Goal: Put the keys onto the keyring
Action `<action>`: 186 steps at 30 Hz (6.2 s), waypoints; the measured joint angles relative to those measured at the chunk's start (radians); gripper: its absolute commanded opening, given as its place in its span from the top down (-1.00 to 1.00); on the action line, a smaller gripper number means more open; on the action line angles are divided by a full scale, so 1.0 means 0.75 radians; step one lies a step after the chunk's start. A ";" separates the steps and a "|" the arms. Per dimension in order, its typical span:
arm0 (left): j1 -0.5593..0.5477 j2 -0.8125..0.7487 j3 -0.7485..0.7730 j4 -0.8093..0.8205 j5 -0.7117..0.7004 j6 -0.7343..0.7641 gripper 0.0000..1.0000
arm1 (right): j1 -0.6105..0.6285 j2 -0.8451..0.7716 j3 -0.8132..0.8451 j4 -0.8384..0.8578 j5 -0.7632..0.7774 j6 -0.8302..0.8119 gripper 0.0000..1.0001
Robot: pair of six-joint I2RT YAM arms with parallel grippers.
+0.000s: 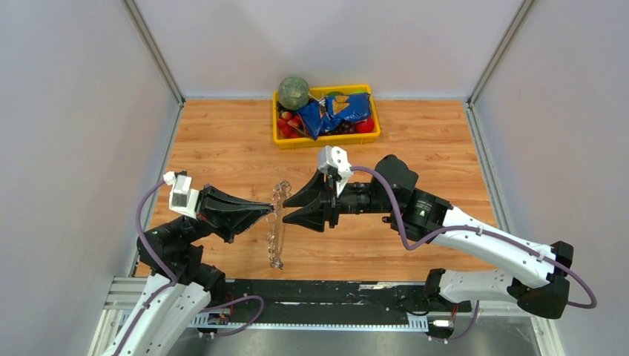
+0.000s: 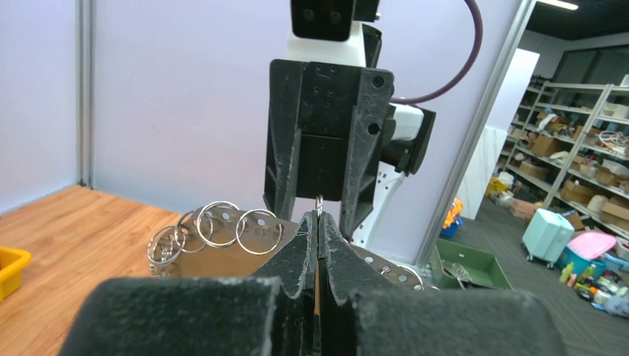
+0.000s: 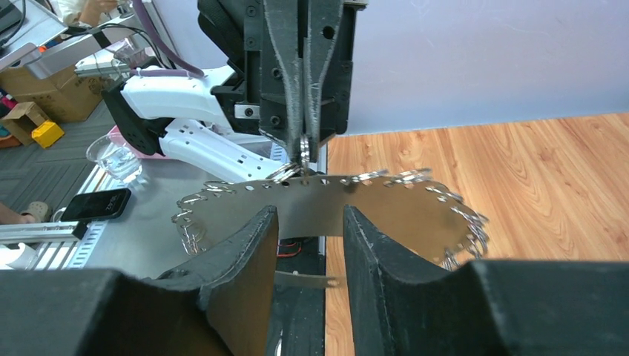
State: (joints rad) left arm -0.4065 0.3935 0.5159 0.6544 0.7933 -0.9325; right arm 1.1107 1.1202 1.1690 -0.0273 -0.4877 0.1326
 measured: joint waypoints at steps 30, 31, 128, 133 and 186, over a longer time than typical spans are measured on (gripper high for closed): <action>-0.006 -0.061 -0.138 0.320 -0.172 -0.102 0.99 | 0.077 0.120 0.112 0.103 0.033 -0.078 0.58; -0.006 -0.061 -0.138 0.323 -0.173 -0.102 0.99 | 0.080 0.121 0.114 0.104 0.033 -0.079 0.61; -0.054 0.273 0.569 -1.499 0.403 0.817 0.86 | 0.105 0.349 0.584 -0.959 0.018 -0.190 1.00; -0.066 0.273 0.573 -1.515 0.390 0.847 0.99 | 0.104 0.349 0.584 -0.965 0.022 -0.190 1.00; -0.084 0.134 0.156 -0.142 -0.114 0.242 0.99 | 0.133 -0.075 0.259 -0.296 0.361 -0.232 -0.02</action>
State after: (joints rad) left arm -0.4698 0.4938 0.6327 0.5476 0.7074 -0.7513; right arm 1.2106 1.0637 1.3632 -0.2489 -0.2173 -0.0414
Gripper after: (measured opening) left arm 0.009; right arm 0.503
